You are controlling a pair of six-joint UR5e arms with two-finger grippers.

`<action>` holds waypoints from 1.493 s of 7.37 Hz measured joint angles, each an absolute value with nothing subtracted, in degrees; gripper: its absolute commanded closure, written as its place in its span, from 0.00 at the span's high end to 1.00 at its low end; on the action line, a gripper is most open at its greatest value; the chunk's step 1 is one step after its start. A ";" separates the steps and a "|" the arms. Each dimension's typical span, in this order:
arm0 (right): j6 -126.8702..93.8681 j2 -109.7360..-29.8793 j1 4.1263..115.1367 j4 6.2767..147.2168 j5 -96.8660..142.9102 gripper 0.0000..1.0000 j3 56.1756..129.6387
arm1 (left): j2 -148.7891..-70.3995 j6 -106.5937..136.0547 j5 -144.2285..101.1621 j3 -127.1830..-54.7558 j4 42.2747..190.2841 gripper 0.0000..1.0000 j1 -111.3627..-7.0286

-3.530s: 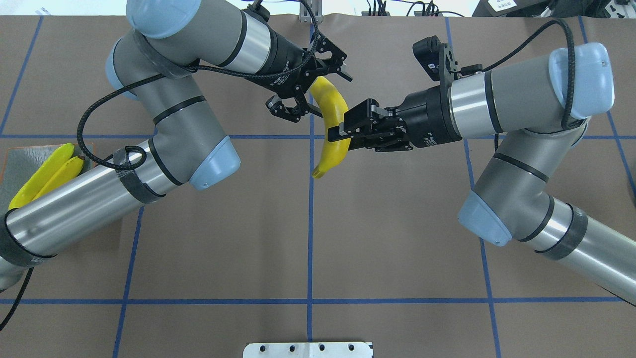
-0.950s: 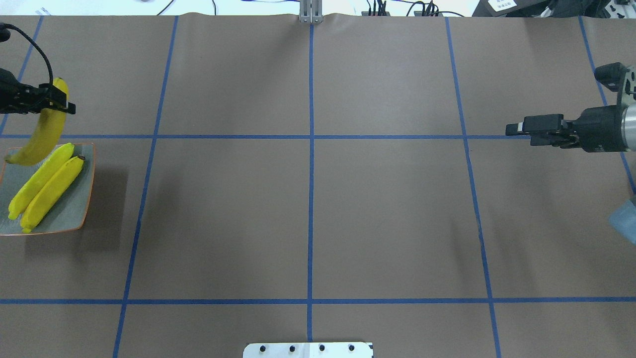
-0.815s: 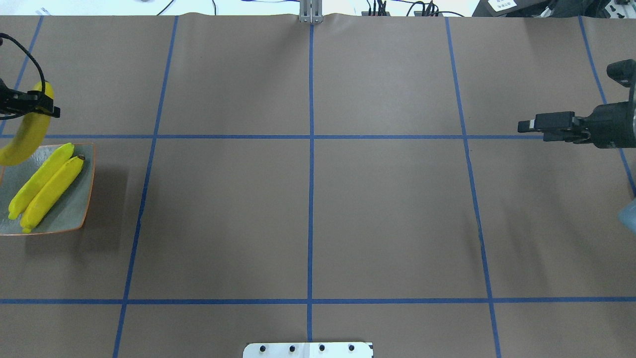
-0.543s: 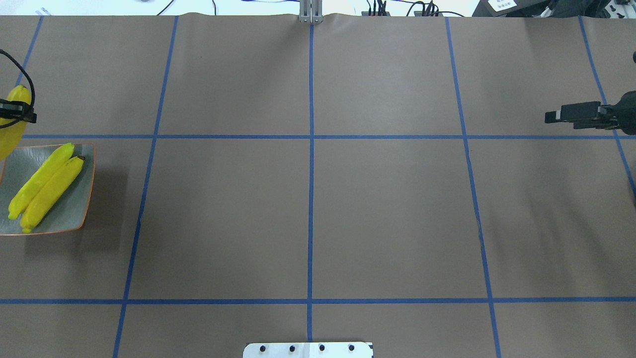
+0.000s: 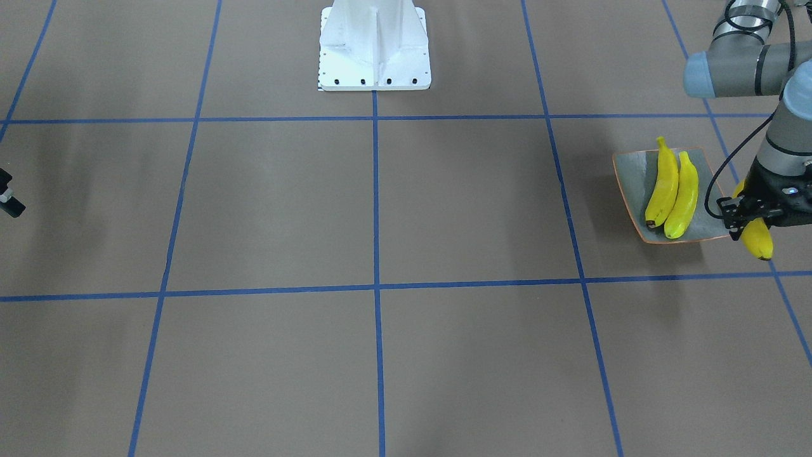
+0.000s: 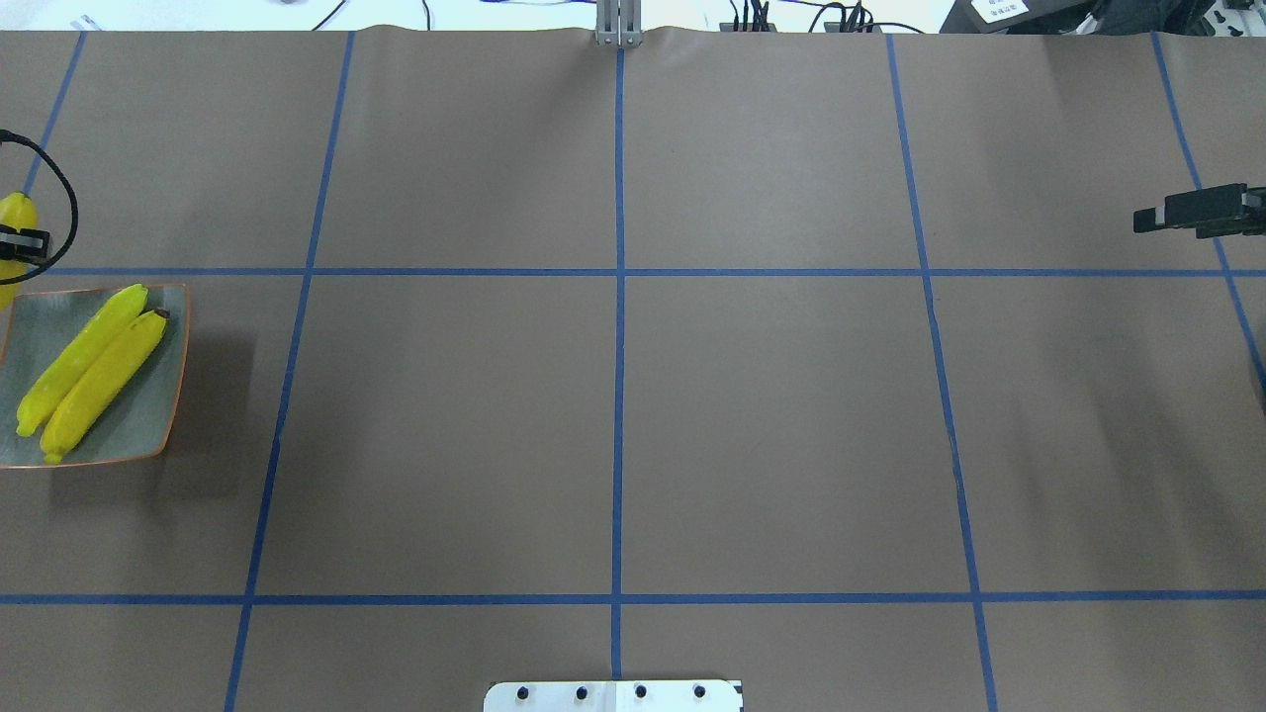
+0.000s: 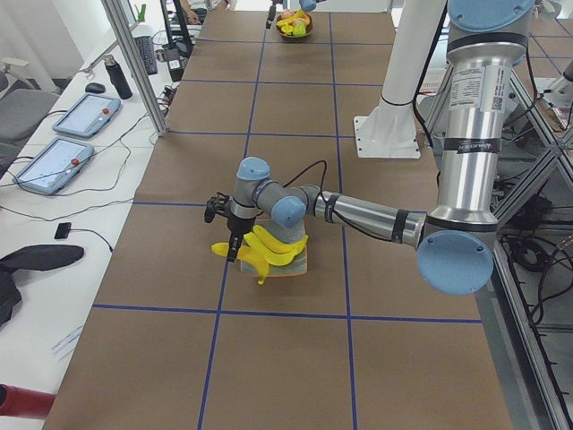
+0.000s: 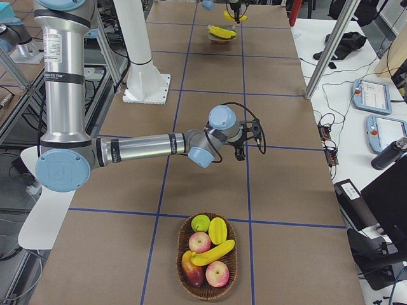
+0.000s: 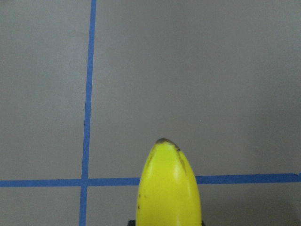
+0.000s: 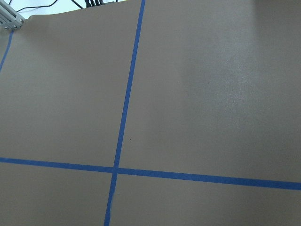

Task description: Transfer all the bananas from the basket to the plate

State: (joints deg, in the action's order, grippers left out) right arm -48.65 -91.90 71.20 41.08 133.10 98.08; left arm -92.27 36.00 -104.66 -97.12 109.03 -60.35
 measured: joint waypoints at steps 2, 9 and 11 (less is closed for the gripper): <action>-48.68 -92.08 71.32 41.20 133.30 1.00 98.31 | -92.24 36.39 -102.74 -97.67 107.59 0.00 -58.29; -49.43 -91.98 71.28 41.22 133.18 1.00 98.56 | -90.66 36.65 -102.27 -99.18 107.31 0.99 -55.25; -50.56 -91.58 71.22 41.20 133.43 1.00 98.74 | -90.63 36.65 -102.26 -99.39 107.31 0.99 -55.10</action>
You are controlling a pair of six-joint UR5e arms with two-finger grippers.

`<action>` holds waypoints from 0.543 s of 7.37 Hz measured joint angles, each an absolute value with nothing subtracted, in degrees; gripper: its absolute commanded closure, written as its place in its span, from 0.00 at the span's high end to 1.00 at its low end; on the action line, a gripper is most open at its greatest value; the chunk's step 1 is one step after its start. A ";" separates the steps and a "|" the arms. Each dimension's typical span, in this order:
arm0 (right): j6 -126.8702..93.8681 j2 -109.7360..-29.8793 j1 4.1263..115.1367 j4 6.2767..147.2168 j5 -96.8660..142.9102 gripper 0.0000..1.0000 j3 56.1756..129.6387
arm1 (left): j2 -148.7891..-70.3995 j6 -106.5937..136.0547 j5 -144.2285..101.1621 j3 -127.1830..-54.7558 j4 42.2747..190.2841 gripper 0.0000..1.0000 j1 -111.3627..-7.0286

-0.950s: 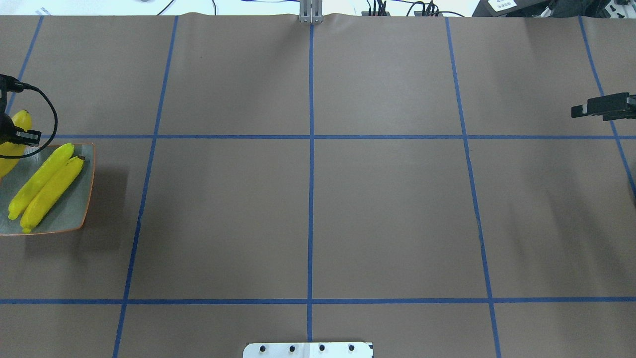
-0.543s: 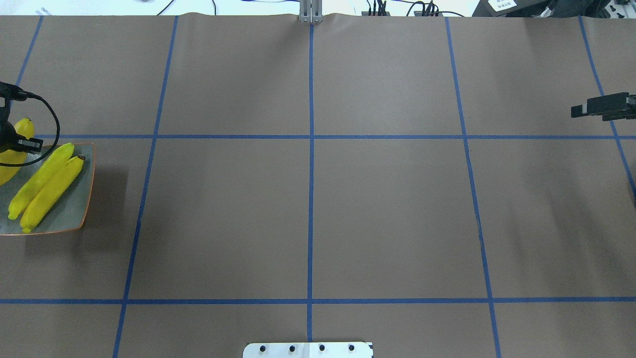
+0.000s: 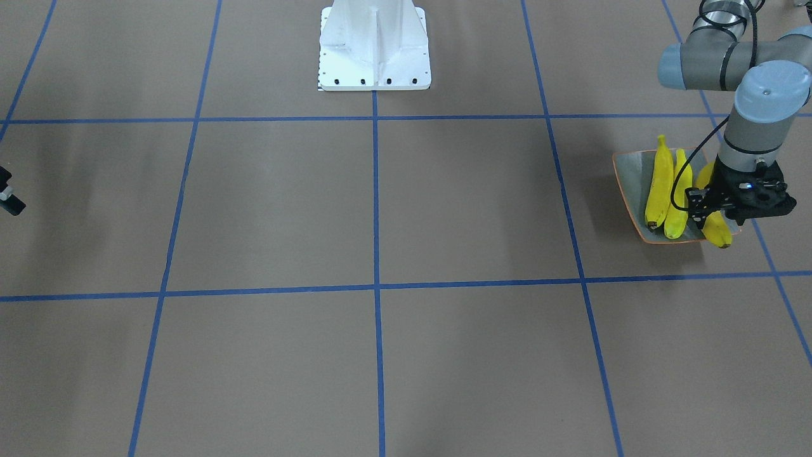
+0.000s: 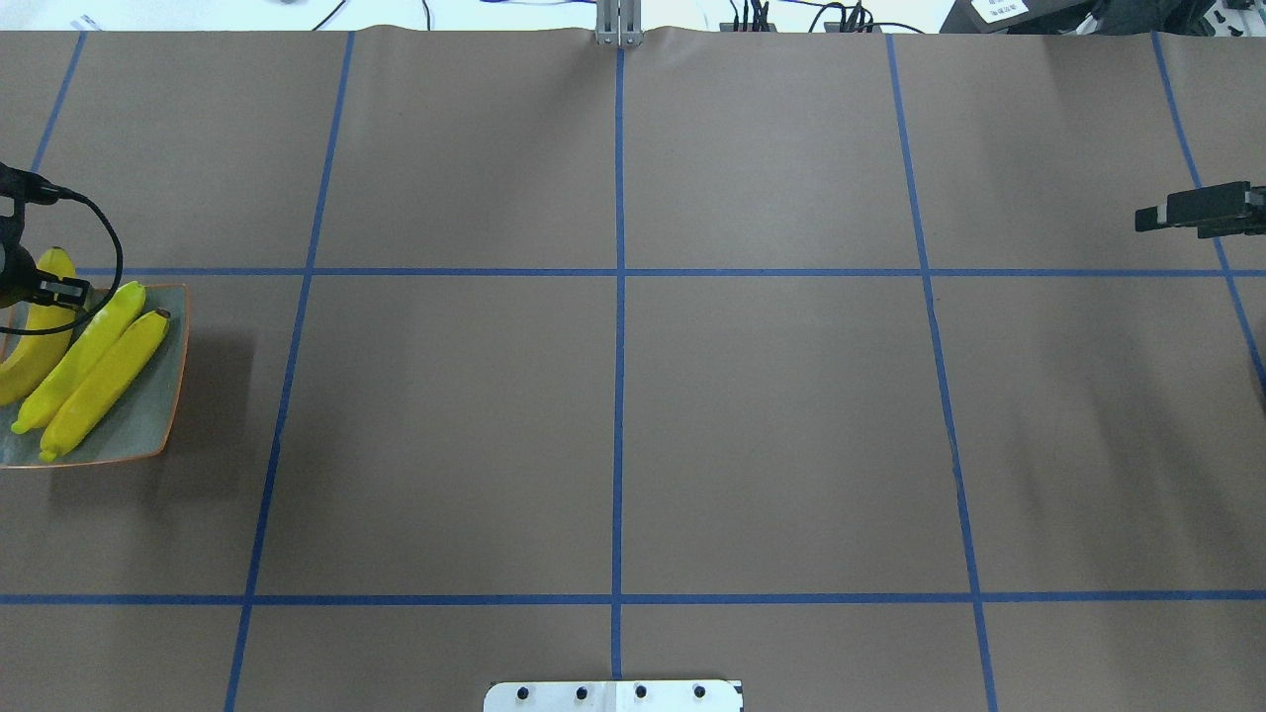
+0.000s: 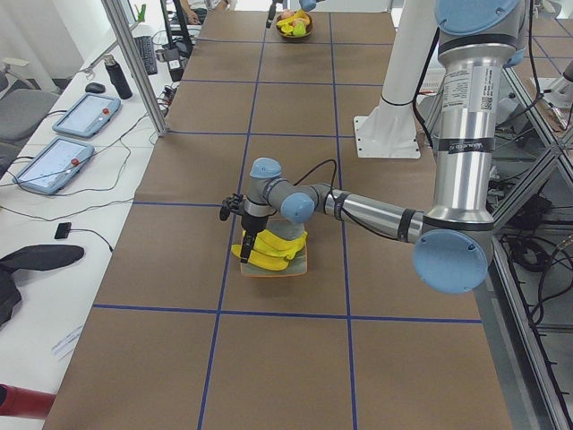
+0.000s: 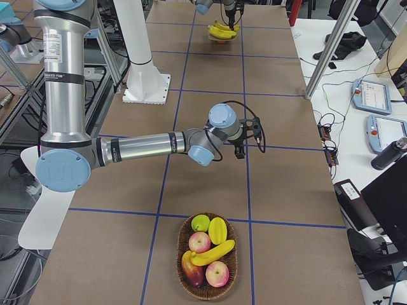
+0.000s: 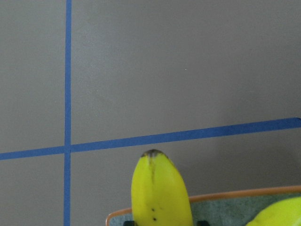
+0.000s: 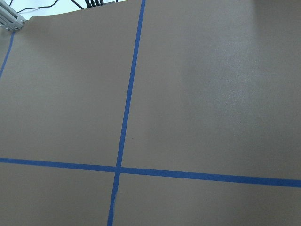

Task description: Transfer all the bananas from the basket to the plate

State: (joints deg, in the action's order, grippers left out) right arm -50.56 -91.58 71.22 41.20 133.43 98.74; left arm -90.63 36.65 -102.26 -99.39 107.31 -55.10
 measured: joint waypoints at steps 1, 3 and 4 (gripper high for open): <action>-51.38 -91.45 71.21 41.17 133.56 1.00 98.89 | -90.66 36.65 -102.43 -100.05 107.23 0.99 -55.10; -51.95 -91.77 71.38 41.08 134.16 1.00 98.99 | -91.13 37.02 -104.40 -104.81 104.42 0.99 -55.10; -51.93 -92.37 71.95 41.04 134.76 1.00 98.92 | -92.04 38.56 -107.35 -108.24 101.66 1.00 -55.12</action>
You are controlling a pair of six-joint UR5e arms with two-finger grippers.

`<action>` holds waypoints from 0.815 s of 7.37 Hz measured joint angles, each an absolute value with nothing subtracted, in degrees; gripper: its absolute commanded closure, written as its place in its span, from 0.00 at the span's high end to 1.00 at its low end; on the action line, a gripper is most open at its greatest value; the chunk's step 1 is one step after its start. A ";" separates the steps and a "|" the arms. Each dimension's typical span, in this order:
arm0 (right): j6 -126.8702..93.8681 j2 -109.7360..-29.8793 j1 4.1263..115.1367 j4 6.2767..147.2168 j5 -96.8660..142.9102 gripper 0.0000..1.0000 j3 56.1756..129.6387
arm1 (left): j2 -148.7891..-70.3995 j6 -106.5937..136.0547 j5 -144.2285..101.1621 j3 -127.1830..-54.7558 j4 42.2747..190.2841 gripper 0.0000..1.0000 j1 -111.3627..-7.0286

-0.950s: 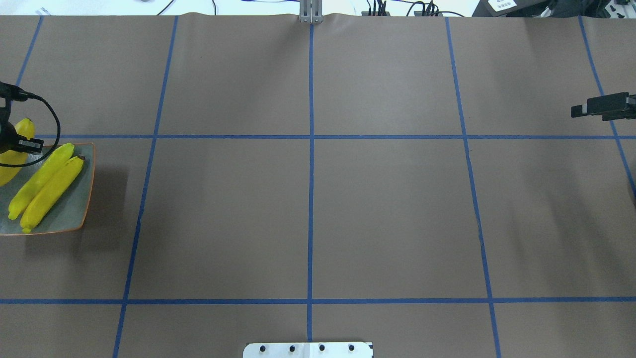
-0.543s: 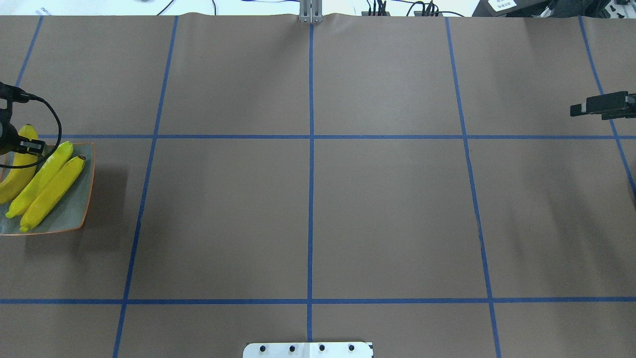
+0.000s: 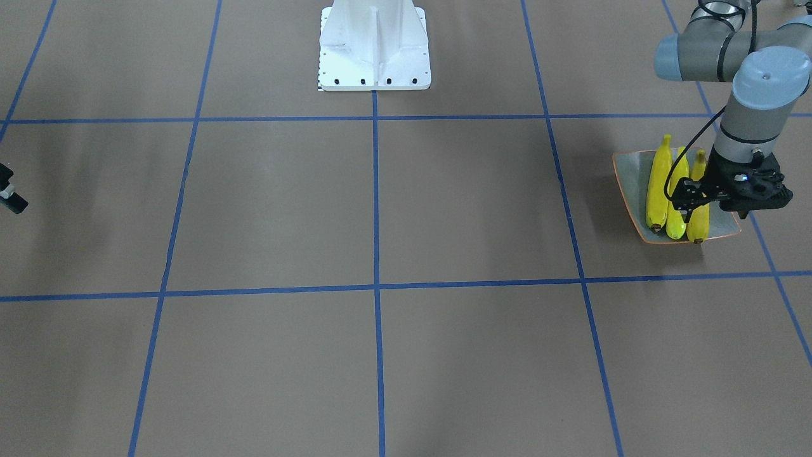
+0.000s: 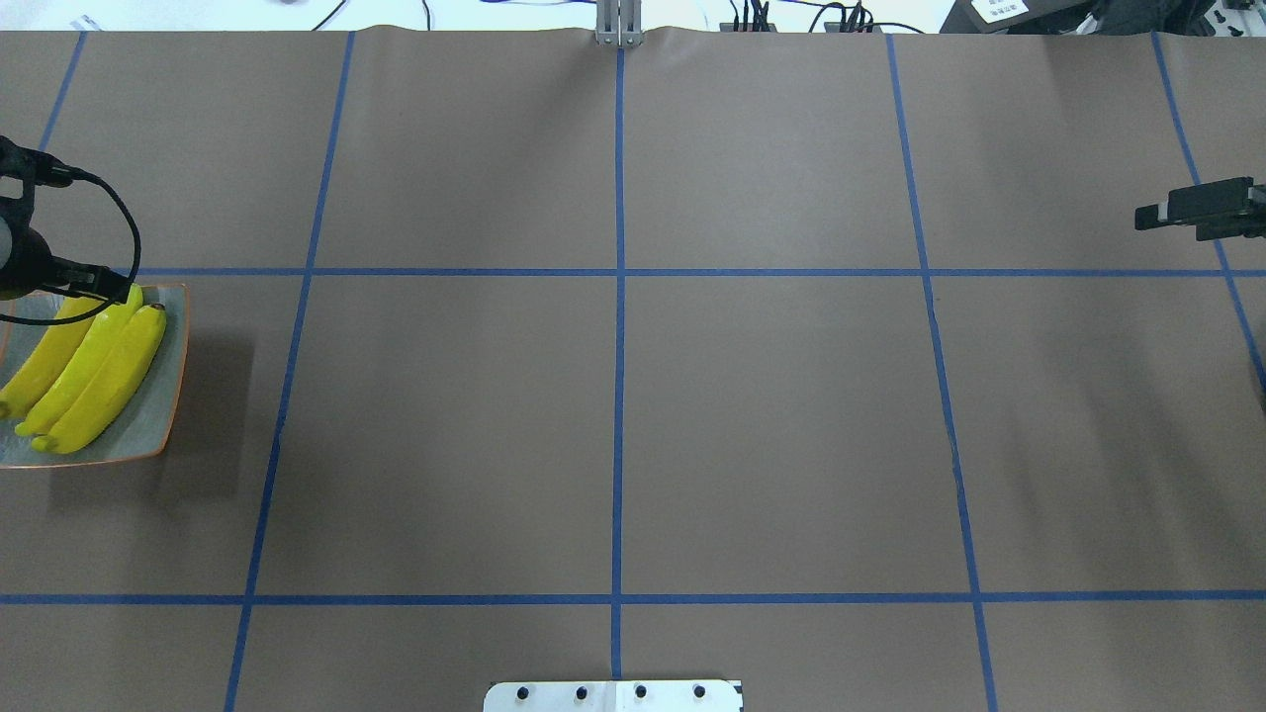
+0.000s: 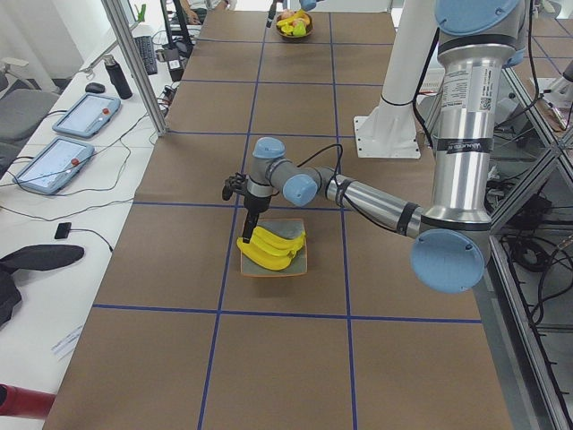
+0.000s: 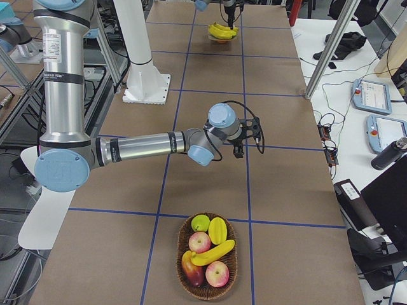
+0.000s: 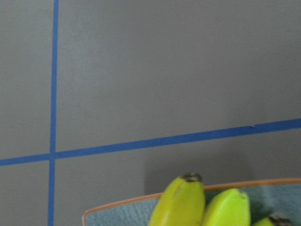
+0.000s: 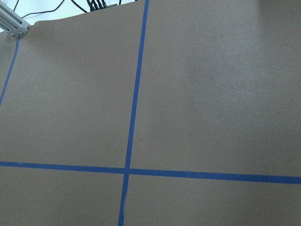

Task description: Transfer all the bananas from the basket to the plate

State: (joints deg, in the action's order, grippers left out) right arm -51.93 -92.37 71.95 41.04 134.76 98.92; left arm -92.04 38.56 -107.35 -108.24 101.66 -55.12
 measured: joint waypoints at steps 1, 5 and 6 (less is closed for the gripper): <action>-51.66 -93.30 73.09 41.02 135.84 1.00 98.74 | -94.05 41.78 -109.42 -110.81 98.82 1.00 -55.12; -42.01 -100.16 81.04 41.77 138.34 1.00 95.96 | -104.15 54.59 -116.36 -114.95 90.42 1.00 -54.69; -33.11 -100.88 84.22 43.49 138.50 1.00 93.02 | -104.85 55.92 -116.71 -115.07 90.14 1.00 -54.35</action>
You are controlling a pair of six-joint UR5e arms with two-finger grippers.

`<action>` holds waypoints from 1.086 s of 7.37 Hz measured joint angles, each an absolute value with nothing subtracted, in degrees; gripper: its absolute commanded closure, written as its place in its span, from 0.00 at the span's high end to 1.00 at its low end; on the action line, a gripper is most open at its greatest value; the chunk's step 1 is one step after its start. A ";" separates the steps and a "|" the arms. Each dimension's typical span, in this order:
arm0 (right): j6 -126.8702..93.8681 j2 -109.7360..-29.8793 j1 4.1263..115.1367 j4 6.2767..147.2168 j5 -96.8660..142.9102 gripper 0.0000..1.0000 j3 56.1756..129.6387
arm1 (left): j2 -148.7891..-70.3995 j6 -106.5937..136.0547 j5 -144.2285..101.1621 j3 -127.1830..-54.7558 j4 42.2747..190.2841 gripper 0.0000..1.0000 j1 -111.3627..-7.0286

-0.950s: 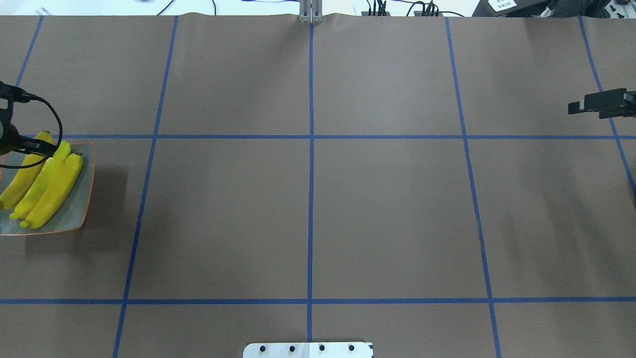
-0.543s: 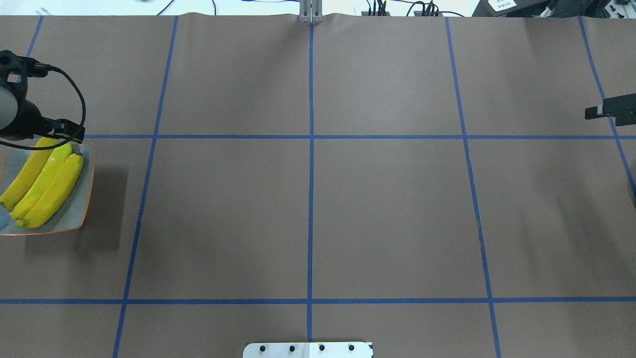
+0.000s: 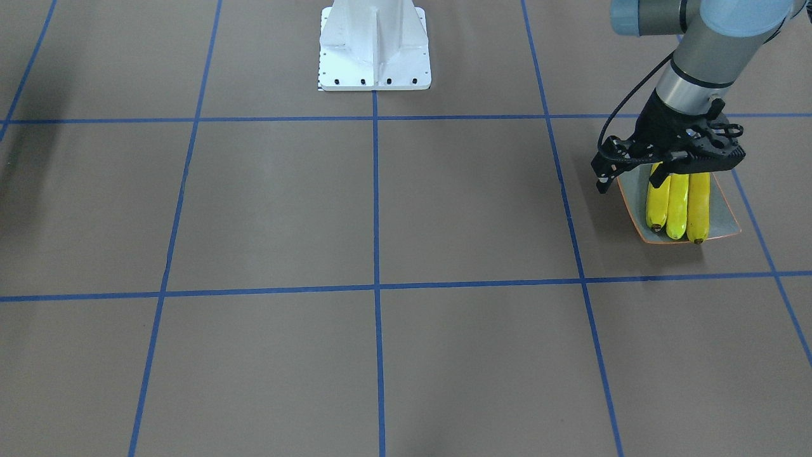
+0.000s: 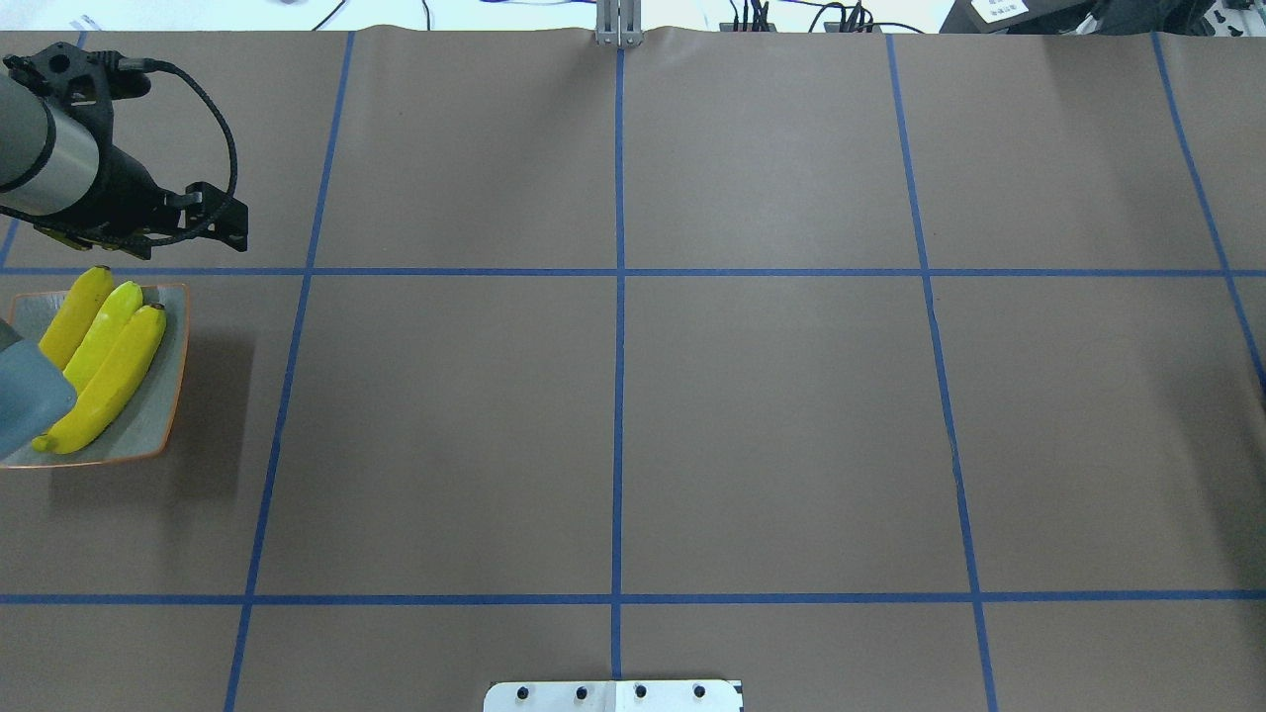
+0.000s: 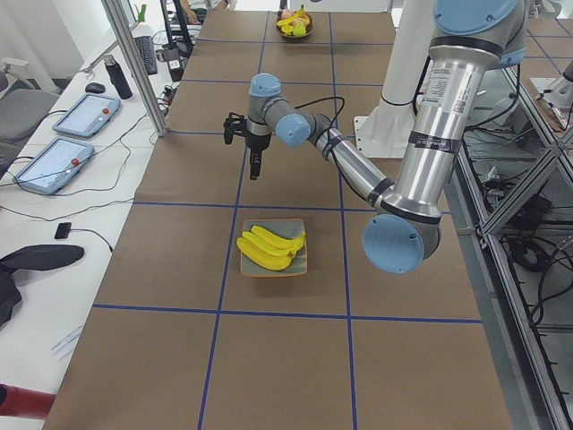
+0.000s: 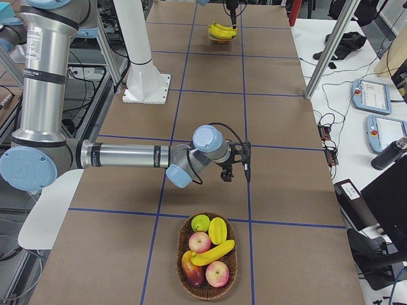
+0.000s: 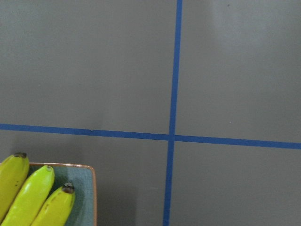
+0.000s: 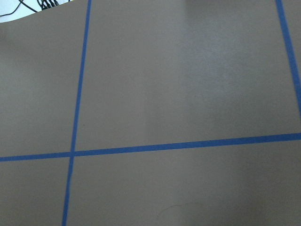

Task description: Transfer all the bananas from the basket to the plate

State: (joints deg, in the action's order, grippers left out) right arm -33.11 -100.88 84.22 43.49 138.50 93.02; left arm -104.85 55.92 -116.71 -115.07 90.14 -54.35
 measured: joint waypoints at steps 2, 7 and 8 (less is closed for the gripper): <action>-13.40 -100.72 89.46 51.78 138.52 1.00 89.40 | -105.24 56.88 -116.87 -115.13 90.03 1.00 -54.01; 17.98 -97.49 91.07 69.81 136.20 1.00 82.28 | -105.30 59.39 -116.64 -114.90 90.42 1.00 -52.24; 24.29 -95.82 91.46 75.05 134.03 1.00 81.92 | -105.29 60.34 -116.51 -114.85 90.56 1.00 -51.52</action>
